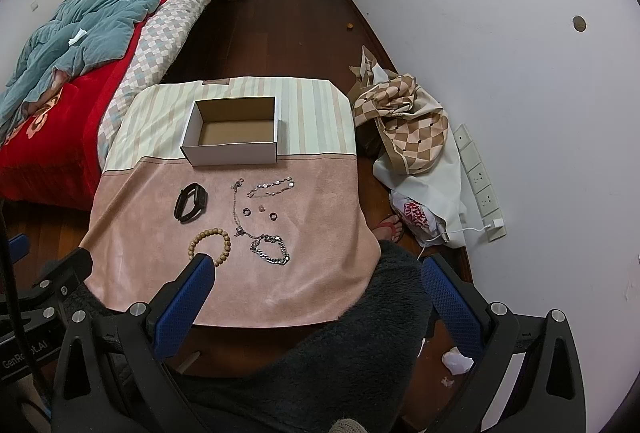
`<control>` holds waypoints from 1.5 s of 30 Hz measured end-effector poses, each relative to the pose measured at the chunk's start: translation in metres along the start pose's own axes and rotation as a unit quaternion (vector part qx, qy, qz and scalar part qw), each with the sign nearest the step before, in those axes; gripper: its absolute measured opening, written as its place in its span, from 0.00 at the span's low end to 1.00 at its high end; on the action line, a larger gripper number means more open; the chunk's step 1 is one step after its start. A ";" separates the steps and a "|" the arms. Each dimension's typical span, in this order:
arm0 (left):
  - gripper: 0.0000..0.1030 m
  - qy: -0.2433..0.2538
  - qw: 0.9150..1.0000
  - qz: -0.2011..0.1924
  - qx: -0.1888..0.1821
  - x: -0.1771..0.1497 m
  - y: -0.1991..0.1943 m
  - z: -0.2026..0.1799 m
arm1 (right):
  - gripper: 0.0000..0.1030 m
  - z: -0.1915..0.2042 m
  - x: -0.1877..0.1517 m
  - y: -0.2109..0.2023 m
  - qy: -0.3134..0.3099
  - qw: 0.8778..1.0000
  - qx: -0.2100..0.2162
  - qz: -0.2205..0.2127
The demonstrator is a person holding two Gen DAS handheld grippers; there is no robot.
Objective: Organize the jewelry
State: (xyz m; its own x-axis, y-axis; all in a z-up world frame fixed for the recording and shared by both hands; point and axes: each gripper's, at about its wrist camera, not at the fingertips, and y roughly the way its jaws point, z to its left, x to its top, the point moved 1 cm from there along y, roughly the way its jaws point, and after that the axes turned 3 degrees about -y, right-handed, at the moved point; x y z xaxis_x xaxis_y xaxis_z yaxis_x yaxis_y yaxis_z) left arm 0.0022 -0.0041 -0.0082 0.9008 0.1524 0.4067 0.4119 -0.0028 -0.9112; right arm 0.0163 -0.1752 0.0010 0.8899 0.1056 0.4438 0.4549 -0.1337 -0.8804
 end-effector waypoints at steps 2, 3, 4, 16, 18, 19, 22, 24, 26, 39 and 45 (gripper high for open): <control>1.00 0.000 1.000 0.001 0.000 0.000 0.000 0.000 | 1.00 0.000 0.000 0.000 0.000 1.000 0.001 0.000; 1.00 0.000 1.000 0.001 0.000 0.000 0.000 0.000 | 1.00 0.000 0.000 0.000 0.000 1.000 0.000 0.000; 1.00 0.000 1.000 0.001 0.000 0.000 0.000 0.000 | 1.00 0.000 0.000 0.000 0.000 1.000 0.001 0.000; 1.00 -0.003 1.000 0.000 0.000 -0.001 0.000 -0.004 | 1.00 -0.003 -0.002 -0.002 -0.006 1.000 0.001 -0.001; 1.00 -0.003 1.000 0.000 -0.001 -0.001 0.000 -0.003 | 1.00 -0.004 -0.001 -0.002 -0.006 1.000 0.001 -0.002; 1.00 -0.003 1.000 0.000 -0.001 -0.001 0.000 -0.003 | 1.00 -0.002 -0.002 -0.002 -0.005 1.000 0.001 -0.001; 1.00 -0.004 1.000 0.000 -0.002 -0.002 0.000 -0.002 | 1.00 -0.002 -0.001 -0.003 -0.006 1.000 0.001 -0.002; 1.00 -0.003 1.000 0.000 -0.002 -0.002 0.000 -0.001 | 1.00 -0.003 -0.001 -0.003 -0.006 1.000 0.001 -0.002; 1.00 -0.003 1.000 -0.001 -0.002 -0.002 0.000 -0.002 | 1.00 -0.001 -0.001 -0.003 -0.006 1.000 0.001 -0.002; 1.00 -0.002 1.000 -0.006 0.012 0.002 0.008 -0.002 | 1.00 -0.003 0.003 -0.002 0.000 1.000 -0.002 -0.010; 1.00 -0.002 0.998 -0.005 0.058 0.019 0.060 0.002 | 1.00 -0.017 0.017 0.050 0.019 1.000 0.007 0.000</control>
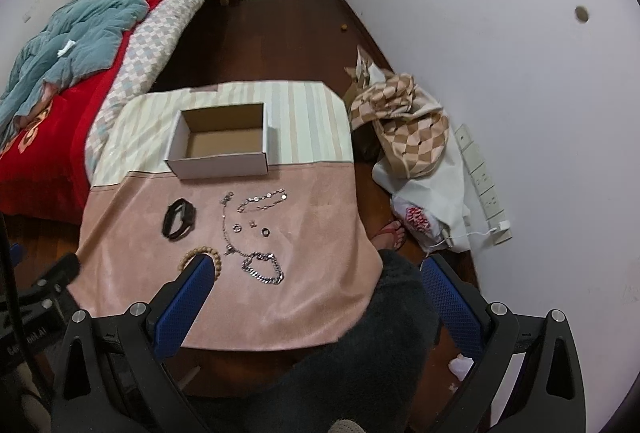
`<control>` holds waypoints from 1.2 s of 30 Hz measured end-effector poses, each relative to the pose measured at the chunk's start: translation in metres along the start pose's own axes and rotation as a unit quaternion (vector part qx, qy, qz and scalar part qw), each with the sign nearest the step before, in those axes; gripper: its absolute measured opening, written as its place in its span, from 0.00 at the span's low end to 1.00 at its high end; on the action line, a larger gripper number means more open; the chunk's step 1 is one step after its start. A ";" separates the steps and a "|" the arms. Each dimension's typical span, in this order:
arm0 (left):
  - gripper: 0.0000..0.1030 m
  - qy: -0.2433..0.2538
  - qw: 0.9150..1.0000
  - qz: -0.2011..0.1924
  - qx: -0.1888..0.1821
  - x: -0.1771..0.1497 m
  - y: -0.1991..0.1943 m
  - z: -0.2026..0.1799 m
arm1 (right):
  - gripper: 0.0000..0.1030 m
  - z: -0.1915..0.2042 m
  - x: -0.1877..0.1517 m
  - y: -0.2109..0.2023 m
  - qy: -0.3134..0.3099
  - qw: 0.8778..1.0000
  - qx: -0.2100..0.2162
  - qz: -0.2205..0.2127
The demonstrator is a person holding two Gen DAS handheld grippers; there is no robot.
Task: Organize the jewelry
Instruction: 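Grasp the wooden bead bracelet with the left tool while the right tool grasps the thick silver chain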
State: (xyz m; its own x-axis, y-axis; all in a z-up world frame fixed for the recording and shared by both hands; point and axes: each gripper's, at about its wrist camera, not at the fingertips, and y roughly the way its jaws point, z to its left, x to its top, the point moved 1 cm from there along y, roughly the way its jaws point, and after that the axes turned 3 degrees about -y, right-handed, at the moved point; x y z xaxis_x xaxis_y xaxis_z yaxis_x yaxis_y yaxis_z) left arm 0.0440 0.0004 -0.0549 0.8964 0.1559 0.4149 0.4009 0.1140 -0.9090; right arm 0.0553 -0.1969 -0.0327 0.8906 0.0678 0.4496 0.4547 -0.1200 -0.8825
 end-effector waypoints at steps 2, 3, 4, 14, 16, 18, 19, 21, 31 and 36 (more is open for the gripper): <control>1.00 0.001 1.000 0.011 0.007 0.004 0.029 0.000 | 1.00 0.000 0.000 0.030 0.002 1.000 0.002 0.014; 1.00 0.003 1.000 0.018 0.015 0.005 0.042 0.000 | 1.00 0.000 -0.001 0.048 0.002 1.000 0.004 0.024; 1.00 0.006 0.999 0.028 0.020 0.004 0.057 -0.001 | 1.00 0.001 -0.002 0.066 0.001 0.999 0.008 0.035; 0.99 0.024 0.992 0.120 0.033 -0.020 0.189 -0.019 | 0.72 0.029 -0.044 0.234 -0.015 0.991 0.046 0.127; 0.99 0.019 0.991 0.134 0.021 -0.023 0.202 -0.018 | 0.70 0.035 -0.050 0.247 -0.022 0.990 0.051 0.130; 0.99 0.017 0.989 0.145 0.007 -0.025 0.212 -0.019 | 0.65 0.039 -0.053 0.254 -0.027 0.989 0.056 0.134; 0.99 0.019 0.989 0.147 0.001 -0.027 0.216 -0.019 | 0.64 0.040 -0.055 0.256 -0.028 0.989 0.059 0.136; 0.97 0.026 0.988 0.152 -0.004 -0.030 0.223 -0.021 | 0.62 0.044 -0.058 0.259 -0.031 0.988 0.064 0.137; 0.13 0.074 0.987 0.133 -0.051 -0.041 0.230 -0.037 | 0.52 0.061 -0.067 0.253 -0.052 0.989 0.067 0.123; 0.06 0.070 0.987 0.133 -0.060 -0.043 0.229 -0.033 | 0.08 0.065 -0.068 0.249 -0.052 0.991 0.067 0.108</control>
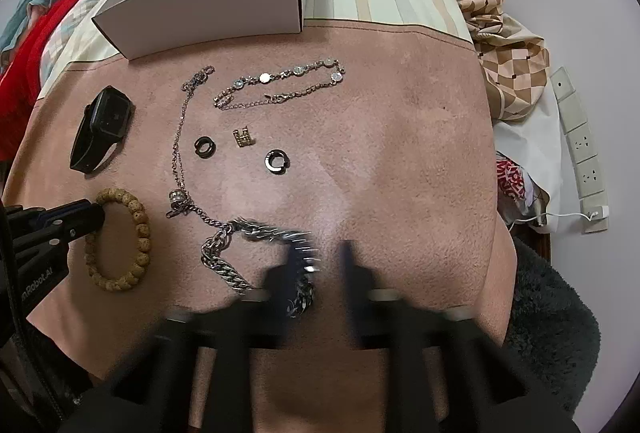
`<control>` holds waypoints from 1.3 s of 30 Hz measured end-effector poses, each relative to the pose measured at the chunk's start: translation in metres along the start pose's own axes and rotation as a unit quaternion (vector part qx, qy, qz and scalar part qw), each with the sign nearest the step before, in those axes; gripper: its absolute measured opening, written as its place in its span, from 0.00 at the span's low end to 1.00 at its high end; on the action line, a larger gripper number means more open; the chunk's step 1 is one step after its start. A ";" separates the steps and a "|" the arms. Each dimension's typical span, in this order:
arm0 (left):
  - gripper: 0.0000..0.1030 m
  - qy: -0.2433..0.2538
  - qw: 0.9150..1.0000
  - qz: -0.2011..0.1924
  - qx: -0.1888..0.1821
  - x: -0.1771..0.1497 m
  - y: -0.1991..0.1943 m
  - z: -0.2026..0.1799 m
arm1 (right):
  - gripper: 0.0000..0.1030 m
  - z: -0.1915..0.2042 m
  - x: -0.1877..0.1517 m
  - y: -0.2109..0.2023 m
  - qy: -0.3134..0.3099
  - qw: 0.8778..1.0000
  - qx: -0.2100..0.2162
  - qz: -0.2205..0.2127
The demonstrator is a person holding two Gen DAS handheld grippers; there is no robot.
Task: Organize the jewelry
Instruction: 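Grasp the wooden bead bracelet with the left tool while the right tool grasps the thick silver chain, then carry both bracelets into the white box and open both tools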
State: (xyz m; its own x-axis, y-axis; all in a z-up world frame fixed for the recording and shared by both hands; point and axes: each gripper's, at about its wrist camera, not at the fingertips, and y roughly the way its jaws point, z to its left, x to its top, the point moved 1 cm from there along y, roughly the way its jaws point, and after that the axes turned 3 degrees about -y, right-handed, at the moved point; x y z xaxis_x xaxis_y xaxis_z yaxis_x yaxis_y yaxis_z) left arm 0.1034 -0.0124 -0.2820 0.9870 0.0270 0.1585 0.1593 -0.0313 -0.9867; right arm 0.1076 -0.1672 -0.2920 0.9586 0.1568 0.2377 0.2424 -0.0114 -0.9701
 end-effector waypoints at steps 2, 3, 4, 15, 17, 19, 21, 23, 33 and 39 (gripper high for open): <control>0.06 -0.005 1.000 -0.001 -0.009 -0.003 -0.004 0.004 | 0.08 -0.001 -0.002 -0.001 0.011 1.000 0.016 -0.002; 0.06 -0.008 1.000 -0.002 -0.013 -0.004 -0.008 0.008 | 0.08 -0.002 -0.003 -0.001 0.015 1.000 0.020 -0.003; 0.06 -0.011 1.000 -0.004 -0.019 -0.004 -0.014 0.012 | 0.08 -0.004 -0.005 -0.003 0.022 0.999 0.028 -0.006; 0.06 -0.032 0.995 -0.051 -0.079 0.008 -0.091 0.050 | 0.08 0.005 -0.001 -0.066 0.056 0.991 0.109 -0.055; 0.06 -0.035 0.993 -0.065 -0.088 0.015 -0.103 0.040 | 0.08 0.008 0.006 -0.077 0.058 0.989 0.120 -0.057; 0.06 -0.036 0.991 -0.080 -0.097 0.022 -0.112 0.035 | 0.08 0.009 0.015 -0.088 0.056 0.988 0.132 -0.065; 0.06 -0.037 0.989 -0.093 -0.104 0.034 -0.122 0.025 | 0.08 0.007 0.024 -0.098 0.053 0.986 0.139 -0.075; 0.06 -0.040 0.987 -0.106 -0.114 0.047 -0.134 0.023 | 0.08 0.009 0.033 -0.111 0.047 0.984 0.147 -0.087; 0.06 -0.059 0.978 -0.146 -0.140 0.121 -0.156 0.042 | 0.08 0.018 0.124 -0.163 0.037 0.974 0.162 -0.154; 0.06 -0.066 0.975 -0.141 -0.156 0.176 -0.139 0.052 | 0.08 0.019 0.198 -0.147 0.023 0.977 0.146 -0.151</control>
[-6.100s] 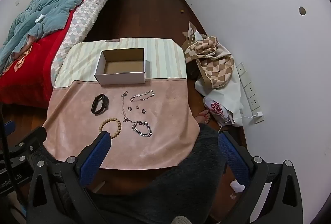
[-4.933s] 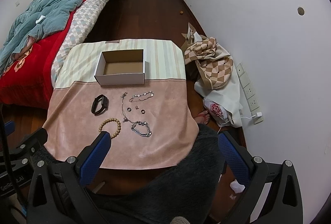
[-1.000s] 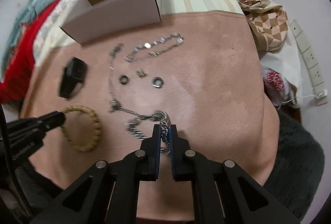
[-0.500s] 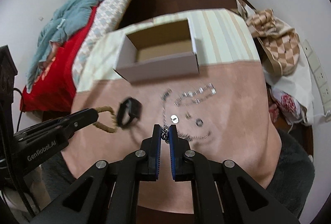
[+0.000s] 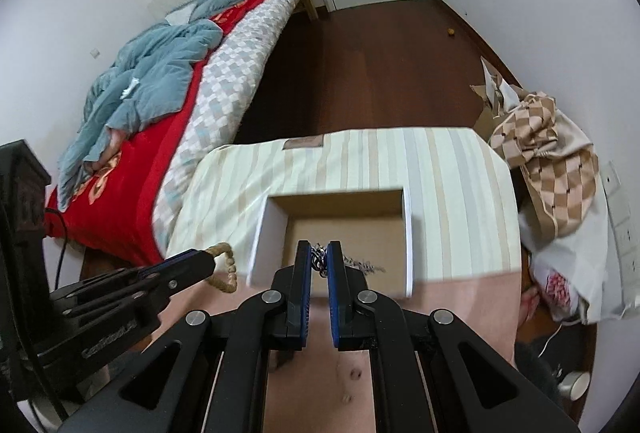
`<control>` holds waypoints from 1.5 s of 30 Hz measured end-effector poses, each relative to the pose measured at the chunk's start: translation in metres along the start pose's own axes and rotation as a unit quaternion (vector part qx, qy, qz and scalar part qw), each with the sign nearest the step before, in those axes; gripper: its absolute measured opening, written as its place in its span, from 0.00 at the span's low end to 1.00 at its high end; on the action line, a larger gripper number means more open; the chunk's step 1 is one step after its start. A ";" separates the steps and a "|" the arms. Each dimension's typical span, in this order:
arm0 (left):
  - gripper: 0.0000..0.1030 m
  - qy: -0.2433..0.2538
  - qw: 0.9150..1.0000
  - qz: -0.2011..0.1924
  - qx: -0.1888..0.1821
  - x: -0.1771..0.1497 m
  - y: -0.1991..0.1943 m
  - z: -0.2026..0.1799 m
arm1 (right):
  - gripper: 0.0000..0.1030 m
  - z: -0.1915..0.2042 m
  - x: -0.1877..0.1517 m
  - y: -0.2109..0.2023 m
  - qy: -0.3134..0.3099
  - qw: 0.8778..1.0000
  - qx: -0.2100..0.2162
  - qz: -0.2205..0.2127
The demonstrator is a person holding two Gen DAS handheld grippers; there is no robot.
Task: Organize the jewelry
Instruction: 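Carry both bracelets into the white box and open both tools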
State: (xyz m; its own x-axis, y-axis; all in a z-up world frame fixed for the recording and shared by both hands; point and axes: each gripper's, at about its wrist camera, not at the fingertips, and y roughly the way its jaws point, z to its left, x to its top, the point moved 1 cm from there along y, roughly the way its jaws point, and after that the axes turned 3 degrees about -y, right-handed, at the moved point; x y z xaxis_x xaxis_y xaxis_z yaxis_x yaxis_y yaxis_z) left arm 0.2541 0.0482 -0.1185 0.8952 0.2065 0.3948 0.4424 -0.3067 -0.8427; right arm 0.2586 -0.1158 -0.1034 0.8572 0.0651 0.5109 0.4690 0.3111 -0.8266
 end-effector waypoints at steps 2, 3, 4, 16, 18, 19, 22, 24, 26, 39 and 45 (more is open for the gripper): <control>0.06 0.002 1.000 0.008 -0.002 0.014 0.013 0.002 | 0.08 -0.005 0.017 0.022 -0.001 1.000 -0.005 0.015; 0.06 0.002 1.000 0.013 -0.003 0.022 0.022 0.003 | 0.08 -0.007 0.020 0.029 -0.001 1.000 -0.007 0.021; 0.06 0.002 1.000 0.019 -0.004 0.027 0.029 0.005 | 0.08 -0.011 0.027 0.041 0.000 1.000 -0.007 0.030; 0.07 -0.027 0.994 0.102 -0.008 0.043 0.110 0.017 | 0.08 -0.036 0.037 0.113 -0.001 0.995 -0.009 0.099; 0.08 -0.038 0.993 0.109 0.002 0.044 0.110 0.021 | 0.08 -0.038 0.037 0.114 0.003 0.994 0.003 0.105; 0.08 -0.045 0.993 0.112 0.004 0.045 0.109 0.023 | 0.08 -0.039 0.037 0.116 0.004 0.993 0.013 0.114; 0.13 -0.047 0.993 0.105 0.017 0.045 0.102 0.026 | 0.12 -0.042 0.035 0.119 0.010 0.990 0.026 0.139; 0.61 -0.036 0.994 0.095 0.044 0.043 0.095 0.026 | 0.40 -0.046 0.032 0.116 0.010 0.989 0.015 0.144; 0.80 -0.026 0.995 0.069 0.063 0.039 0.084 0.027 | 0.51 -0.048 0.029 0.110 0.009 0.990 0.002 0.140; 0.98 0.028 0.984 0.007 0.178 -0.004 0.057 0.036 | 0.98 -0.047 -0.020 0.097 -0.029 0.983 -0.146 0.109; 0.98 0.029 0.980 0.000 0.197 -0.015 0.048 0.037 | 0.98 -0.038 -0.028 0.090 -0.029 0.983 -0.160 0.086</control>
State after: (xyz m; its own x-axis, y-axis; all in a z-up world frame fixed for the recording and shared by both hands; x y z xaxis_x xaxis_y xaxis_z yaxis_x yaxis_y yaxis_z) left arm 0.2604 0.0651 -0.1787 0.9017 0.1491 0.4058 0.3982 0.0790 -0.9139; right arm 0.2847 -0.1263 -0.2008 0.9205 0.1476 0.3617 0.3687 -0.0226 -0.9293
